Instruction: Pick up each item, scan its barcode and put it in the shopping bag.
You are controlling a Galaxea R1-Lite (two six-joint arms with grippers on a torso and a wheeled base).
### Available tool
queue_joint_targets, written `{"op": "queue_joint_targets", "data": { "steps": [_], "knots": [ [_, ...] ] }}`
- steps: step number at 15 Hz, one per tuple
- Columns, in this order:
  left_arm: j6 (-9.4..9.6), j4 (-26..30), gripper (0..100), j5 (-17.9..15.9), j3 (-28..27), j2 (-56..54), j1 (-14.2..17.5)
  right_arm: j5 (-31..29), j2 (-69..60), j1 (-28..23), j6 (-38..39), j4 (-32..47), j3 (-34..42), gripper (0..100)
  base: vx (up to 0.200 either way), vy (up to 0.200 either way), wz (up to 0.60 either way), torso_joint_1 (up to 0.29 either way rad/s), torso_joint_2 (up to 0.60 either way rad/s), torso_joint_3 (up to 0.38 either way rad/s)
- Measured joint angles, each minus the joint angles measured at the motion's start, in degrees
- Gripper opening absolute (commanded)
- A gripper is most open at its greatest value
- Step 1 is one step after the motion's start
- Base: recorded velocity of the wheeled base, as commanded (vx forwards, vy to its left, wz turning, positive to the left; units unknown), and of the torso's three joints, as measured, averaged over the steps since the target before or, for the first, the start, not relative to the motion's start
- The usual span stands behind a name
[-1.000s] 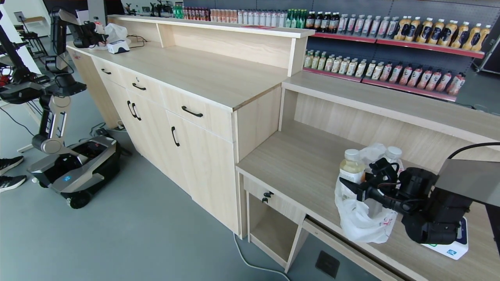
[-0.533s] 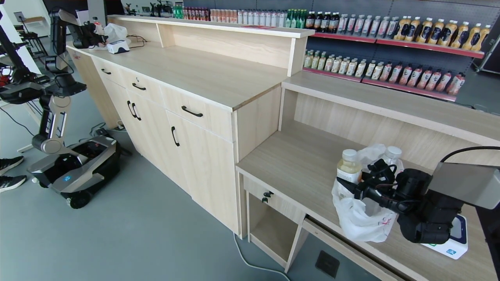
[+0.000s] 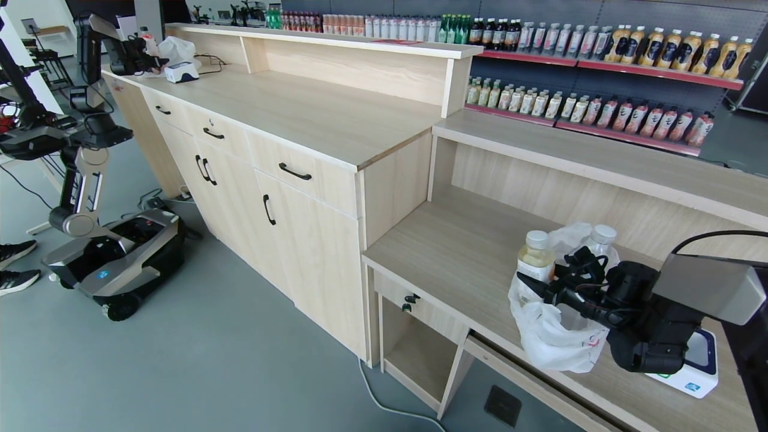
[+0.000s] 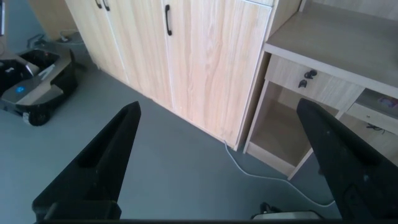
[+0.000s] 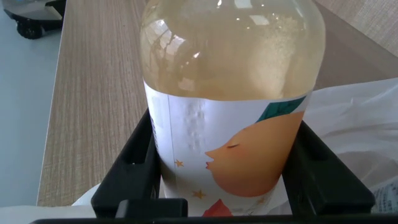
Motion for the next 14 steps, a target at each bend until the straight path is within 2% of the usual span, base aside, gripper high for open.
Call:
{"op": "queue_joint_targets", "data": {
  "steps": [6,11,12,14],
  "knots": [
    [-0.02,0.00,100,-0.02,0.00,0.00,0.00,0.28,-0.59,-0.41,-0.15,0.41,0.52,0,0.000,0.000,0.00,0.000,0.00,0.000],
    [-0.02,0.02,100,0.00,0.00,0.00,0.00,2.90,-1.79,-1.62,-0.41,0.30,3.74,0,0.000,0.000,0.00,0.000,0.00,0.000],
    [-0.02,0.00,100,0.00,0.00,0.00,0.00,3.01,-1.79,-1.88,-0.41,0.30,3.80,100,0.000,0.000,0.00,0.000,0.00,0.000],
    [-0.02,0.00,100,0.00,0.00,0.00,0.00,3.78,-1.79,-2.43,-0.41,0.37,3.80,100,0.000,0.000,0.00,0.000,0.00,0.000]
  ]
}}
